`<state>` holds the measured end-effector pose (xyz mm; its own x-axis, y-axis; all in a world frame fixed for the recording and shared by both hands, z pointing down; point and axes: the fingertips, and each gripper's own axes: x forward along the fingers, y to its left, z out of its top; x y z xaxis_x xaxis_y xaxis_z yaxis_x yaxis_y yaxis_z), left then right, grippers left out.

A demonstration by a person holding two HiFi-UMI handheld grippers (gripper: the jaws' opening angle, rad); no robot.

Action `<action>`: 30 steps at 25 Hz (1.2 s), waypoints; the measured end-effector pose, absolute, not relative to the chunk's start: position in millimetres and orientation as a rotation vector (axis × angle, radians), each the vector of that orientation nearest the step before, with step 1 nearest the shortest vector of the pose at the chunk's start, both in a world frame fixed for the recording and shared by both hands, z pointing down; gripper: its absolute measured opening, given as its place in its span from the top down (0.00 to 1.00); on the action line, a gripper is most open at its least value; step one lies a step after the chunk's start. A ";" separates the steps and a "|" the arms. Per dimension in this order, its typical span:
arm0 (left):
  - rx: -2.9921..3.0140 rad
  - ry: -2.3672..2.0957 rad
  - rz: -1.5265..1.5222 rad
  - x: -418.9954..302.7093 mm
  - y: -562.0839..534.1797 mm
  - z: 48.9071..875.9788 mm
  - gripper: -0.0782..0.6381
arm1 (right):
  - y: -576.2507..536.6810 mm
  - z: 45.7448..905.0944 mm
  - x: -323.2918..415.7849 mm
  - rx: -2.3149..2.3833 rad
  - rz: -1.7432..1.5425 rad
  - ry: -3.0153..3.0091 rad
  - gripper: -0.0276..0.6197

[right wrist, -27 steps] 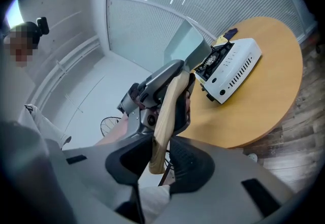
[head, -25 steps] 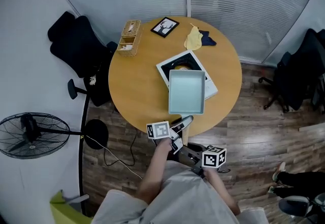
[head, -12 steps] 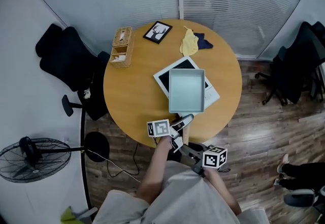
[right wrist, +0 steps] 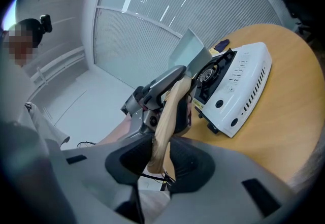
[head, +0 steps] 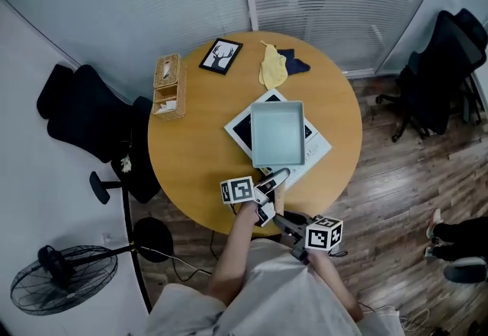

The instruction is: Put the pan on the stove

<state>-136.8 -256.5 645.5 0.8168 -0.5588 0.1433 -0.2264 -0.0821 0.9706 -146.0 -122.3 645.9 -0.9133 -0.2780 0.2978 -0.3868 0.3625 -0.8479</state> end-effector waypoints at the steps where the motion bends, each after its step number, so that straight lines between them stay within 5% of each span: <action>1: 1.659 -0.616 -0.302 -139.0 -258.9 647.1 0.66 | -124.9 646.6 -149.4 0.628 1.612 -2.506 0.78; 30: 1.539 -0.574 -0.250 -155.4 -280.5 687.6 0.66 | -148.7 668.2 -171.4 0.723 1.727 -2.414 0.77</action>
<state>-155.4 -280.5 687.6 0.8453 -0.4986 0.1921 -0.1989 0.0401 0.9792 -171.4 -148.7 668.2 -0.8846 -0.3242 0.3352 -0.4220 0.2505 -0.8713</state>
